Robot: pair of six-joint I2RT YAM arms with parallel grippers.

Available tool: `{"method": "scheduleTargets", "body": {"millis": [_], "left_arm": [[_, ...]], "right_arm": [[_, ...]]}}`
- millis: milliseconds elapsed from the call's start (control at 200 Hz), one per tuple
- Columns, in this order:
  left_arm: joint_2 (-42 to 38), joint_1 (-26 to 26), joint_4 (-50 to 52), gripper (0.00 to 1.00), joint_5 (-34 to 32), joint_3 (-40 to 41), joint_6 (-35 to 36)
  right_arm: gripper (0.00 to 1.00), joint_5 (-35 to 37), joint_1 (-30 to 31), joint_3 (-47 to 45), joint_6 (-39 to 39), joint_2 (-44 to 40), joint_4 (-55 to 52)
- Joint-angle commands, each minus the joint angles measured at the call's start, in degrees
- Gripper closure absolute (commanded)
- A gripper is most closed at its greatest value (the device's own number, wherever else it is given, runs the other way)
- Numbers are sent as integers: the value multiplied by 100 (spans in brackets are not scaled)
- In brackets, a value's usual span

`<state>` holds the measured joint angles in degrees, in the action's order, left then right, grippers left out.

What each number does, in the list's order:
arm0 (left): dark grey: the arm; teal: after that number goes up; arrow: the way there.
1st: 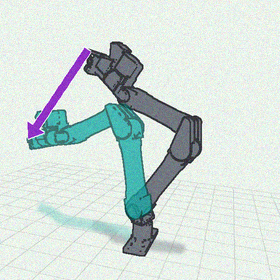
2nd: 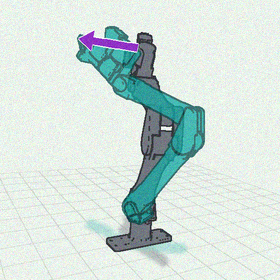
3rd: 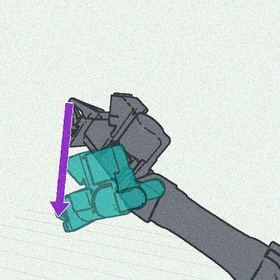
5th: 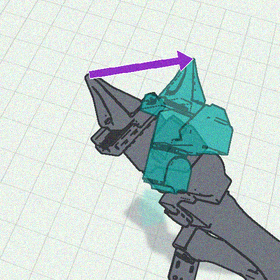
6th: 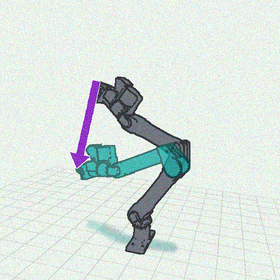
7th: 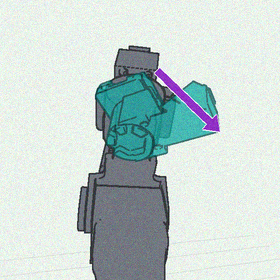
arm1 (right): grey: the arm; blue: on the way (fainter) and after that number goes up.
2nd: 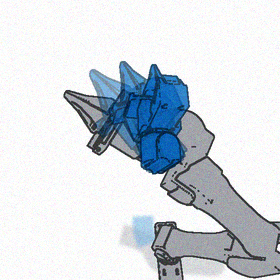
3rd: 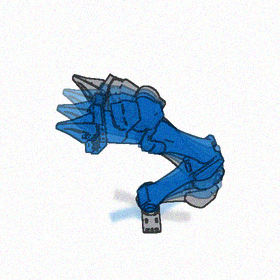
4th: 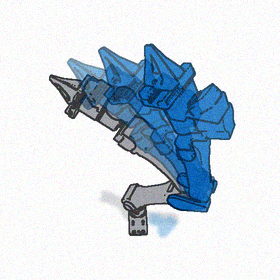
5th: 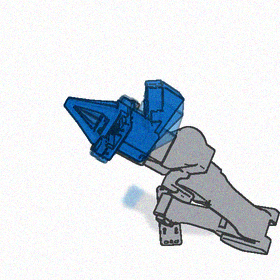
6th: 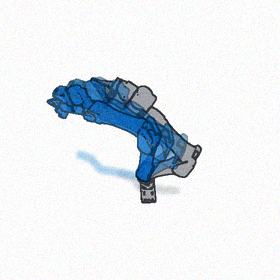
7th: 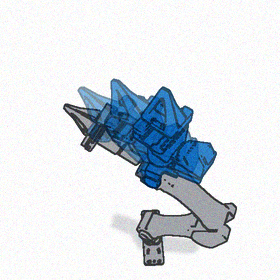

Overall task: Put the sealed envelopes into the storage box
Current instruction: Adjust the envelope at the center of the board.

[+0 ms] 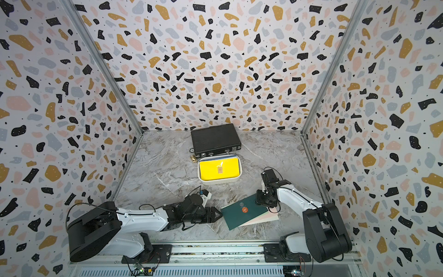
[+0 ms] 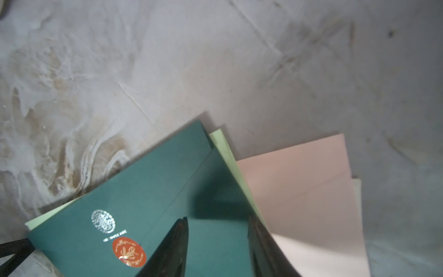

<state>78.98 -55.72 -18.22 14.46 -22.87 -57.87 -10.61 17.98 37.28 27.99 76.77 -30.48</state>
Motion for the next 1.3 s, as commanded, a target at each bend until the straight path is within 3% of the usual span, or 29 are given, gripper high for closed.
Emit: {"method": "scheduleTargets", "body": {"millis": [0, 501, 696, 931, 1121, 1296], "left_arm": [[97, -42, 591, 30, -95, 195, 8], [407, -148, 365, 33, -6, 90, -49], [421, -209, 310, 35, 0, 83, -67], [-98, -239, 535, 48, 81, 34, 153], [-146, -358, -61, 49, 456, -170, 193], [619, -457, -872, 49, 634, -406, 75]], "right_arm": [[52, 373, 4, -79, -83, -142, -239], [49, 893, 4, -57, -100, -668, -325], [48, 804, 4, -109, -118, -332, -190], [48, 633, 4, -208, -88, -198, -55], [48, 573, 4, -203, -92, -137, -20], [48, 561, 4, -243, -101, -184, -11]]}}
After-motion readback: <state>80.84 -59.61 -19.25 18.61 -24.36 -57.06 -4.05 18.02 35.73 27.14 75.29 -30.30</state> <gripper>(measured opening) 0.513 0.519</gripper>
